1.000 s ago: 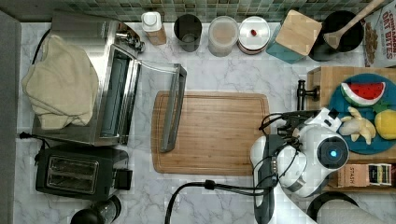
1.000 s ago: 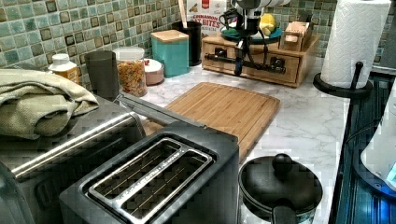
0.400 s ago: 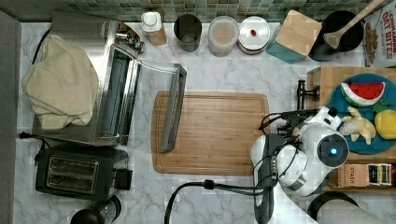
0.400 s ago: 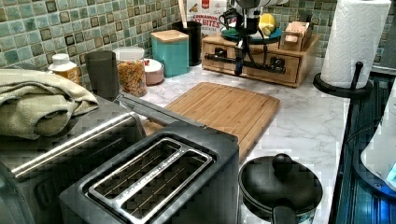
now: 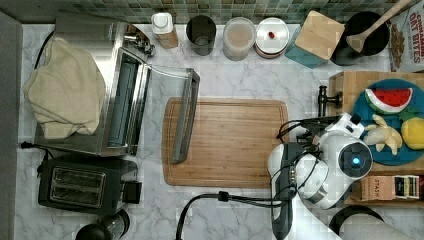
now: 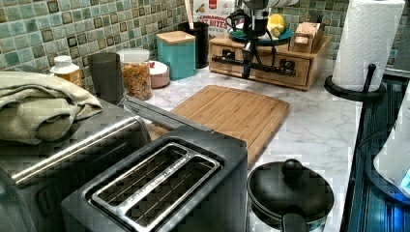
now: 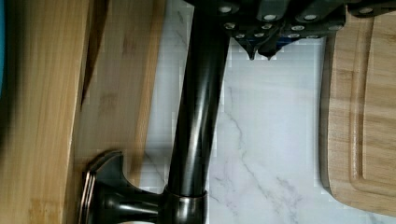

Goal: Close the drawer.

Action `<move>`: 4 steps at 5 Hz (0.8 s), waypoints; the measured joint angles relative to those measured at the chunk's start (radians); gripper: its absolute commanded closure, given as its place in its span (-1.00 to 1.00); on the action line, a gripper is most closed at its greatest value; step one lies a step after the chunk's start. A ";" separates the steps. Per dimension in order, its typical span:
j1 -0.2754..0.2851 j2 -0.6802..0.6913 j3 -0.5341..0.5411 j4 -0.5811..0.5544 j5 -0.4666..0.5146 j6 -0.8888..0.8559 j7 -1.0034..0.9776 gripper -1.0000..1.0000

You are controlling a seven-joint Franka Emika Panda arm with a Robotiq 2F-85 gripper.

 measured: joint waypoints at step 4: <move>0.018 0.005 -0.015 0.004 0.000 -0.001 0.000 1.00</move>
